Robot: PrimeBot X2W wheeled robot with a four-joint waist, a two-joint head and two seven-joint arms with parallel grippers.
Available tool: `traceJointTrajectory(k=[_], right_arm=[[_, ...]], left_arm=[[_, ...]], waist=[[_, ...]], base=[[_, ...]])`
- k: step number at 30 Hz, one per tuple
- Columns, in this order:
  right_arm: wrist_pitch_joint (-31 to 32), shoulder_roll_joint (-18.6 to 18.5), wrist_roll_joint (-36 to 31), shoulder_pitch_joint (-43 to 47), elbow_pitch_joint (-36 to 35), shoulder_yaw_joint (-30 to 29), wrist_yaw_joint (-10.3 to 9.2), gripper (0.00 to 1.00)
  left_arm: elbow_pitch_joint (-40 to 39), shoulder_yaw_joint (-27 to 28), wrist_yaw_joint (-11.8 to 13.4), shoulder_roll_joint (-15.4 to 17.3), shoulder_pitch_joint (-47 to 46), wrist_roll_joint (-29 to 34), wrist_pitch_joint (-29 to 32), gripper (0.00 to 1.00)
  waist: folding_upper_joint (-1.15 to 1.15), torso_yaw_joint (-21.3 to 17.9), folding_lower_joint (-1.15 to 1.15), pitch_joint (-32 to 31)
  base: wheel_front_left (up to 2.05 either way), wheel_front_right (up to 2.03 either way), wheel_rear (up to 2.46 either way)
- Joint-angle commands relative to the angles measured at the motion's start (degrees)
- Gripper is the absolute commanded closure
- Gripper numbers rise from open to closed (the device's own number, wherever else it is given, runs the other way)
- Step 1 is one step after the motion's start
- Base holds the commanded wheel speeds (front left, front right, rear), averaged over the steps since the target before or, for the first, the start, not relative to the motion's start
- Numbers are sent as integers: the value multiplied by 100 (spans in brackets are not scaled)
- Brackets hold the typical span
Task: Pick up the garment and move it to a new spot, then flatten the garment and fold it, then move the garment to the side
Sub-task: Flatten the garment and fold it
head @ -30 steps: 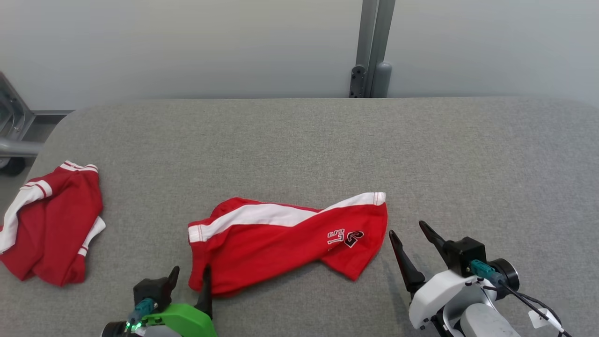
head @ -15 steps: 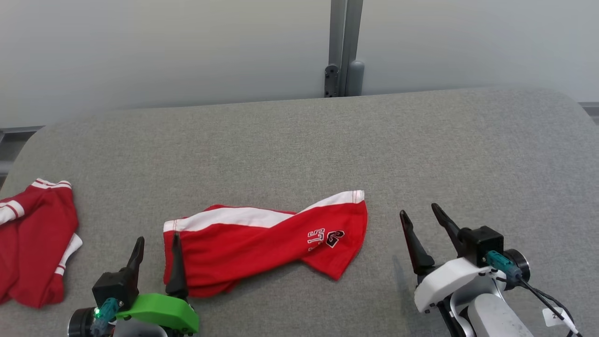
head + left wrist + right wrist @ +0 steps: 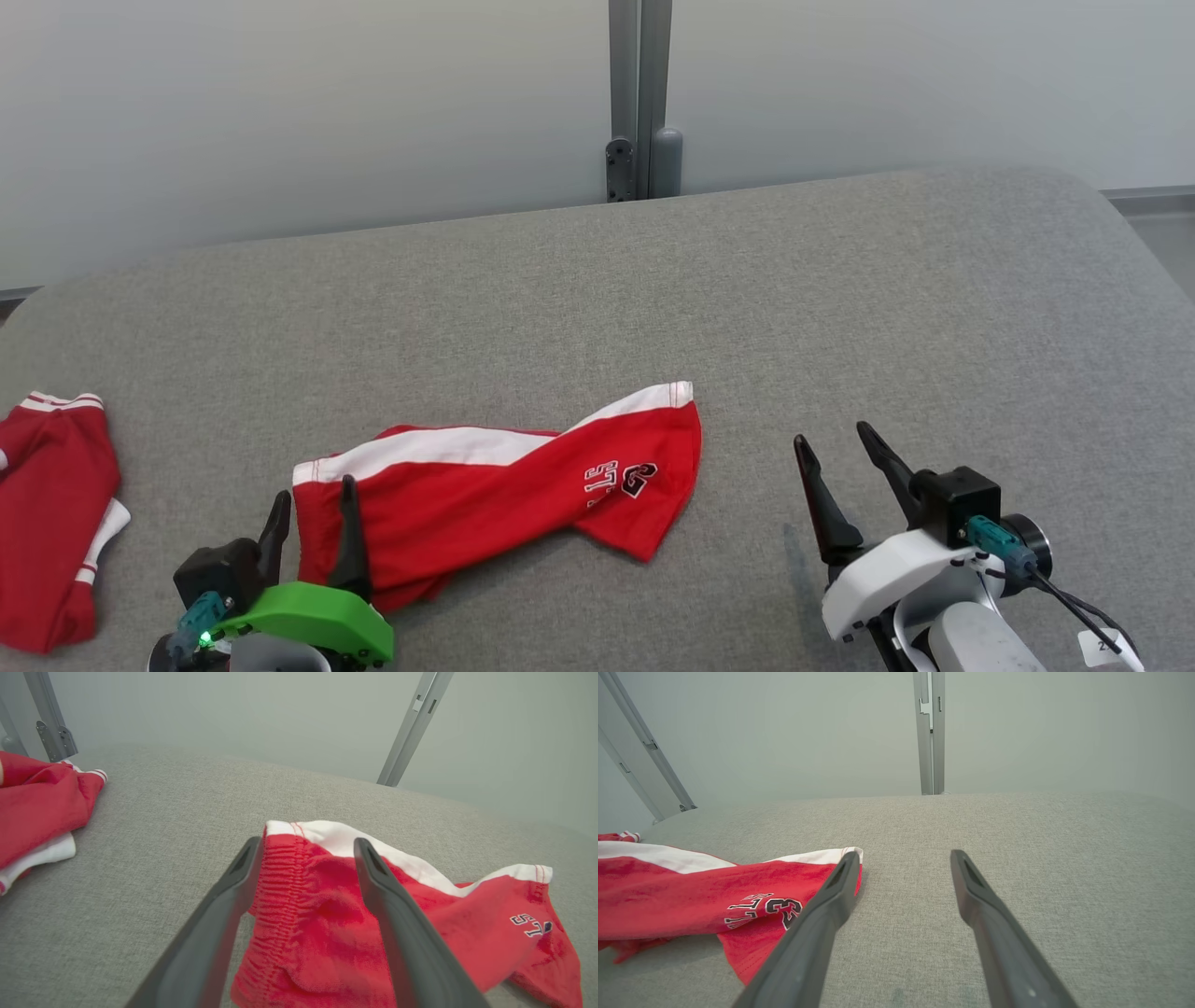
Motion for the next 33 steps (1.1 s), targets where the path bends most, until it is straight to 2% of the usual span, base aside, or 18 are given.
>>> traceJointTrajectory(k=[1,6,13,20,22,23,24,25,28,31,32,33], right_arm=[[-17,-1,24,52,23,14,-4,0],[-17,-2,52,63,68,32,-4,0],[-17,-2,81,40,118,64,-4,0],[-17,-1,132,21,156,97,-4,0],[-17,-1,154,17,158,104,-4,0],[-17,-1,162,20,156,105,-4,0],[-17,-1,168,21,154,104,-5,0],[-17,-2,175,20,152,103,-4,0],[-17,-2,176,16,145,107,-4,0],[-17,-2,185,31,116,106,-4,0],[-17,-1,200,31,119,107,-4,0],[-17,-2,213,25,132,108,-4,0]], left_arm=[[98,12,-48,15,-131,-71,1,0],[542,63,-32,16,-388,-437,1,0],[1013,-101,-244,19,-798,-964,1,0],[1252,-219,-345,19,-1091,-1270,85,0],[1267,-251,-370,18,-1134,-1351,94,25],[1281,-269,-380,18,-1146,-1379,129,53],[1294,-288,-383,18,-1148,-1415,150,63],[1302,-294,-390,18,-1157,-1459,176,65],[1314,-304,-398,18,-1170,-1521,178,64],[1257,-319,-407,39,-1184,-1512,128,93],[1242,-325,-408,46,-1183,-1497,104,100],[1208,-341,-411,52,-1183,-1459,90,100]], waist=[[0,-5,0,10],[0,9,0,29],[0,91,0,76],[0,183,0,110],[0,207,0,113],[0,221,0,113],[0,230,0,113],[0,241,0,113],[0,265,0,116],[0,294,0,123],[0,305,0,126],[0,332,0,135]], base=[[0,0,0],[0,0,0],[0,0,0],[0,0,0],[0,0,0],[0,0,0],[0,0,0],[0,0,0],[0,0,0],[0,0,0],[0,0,0],[0,0,0]])
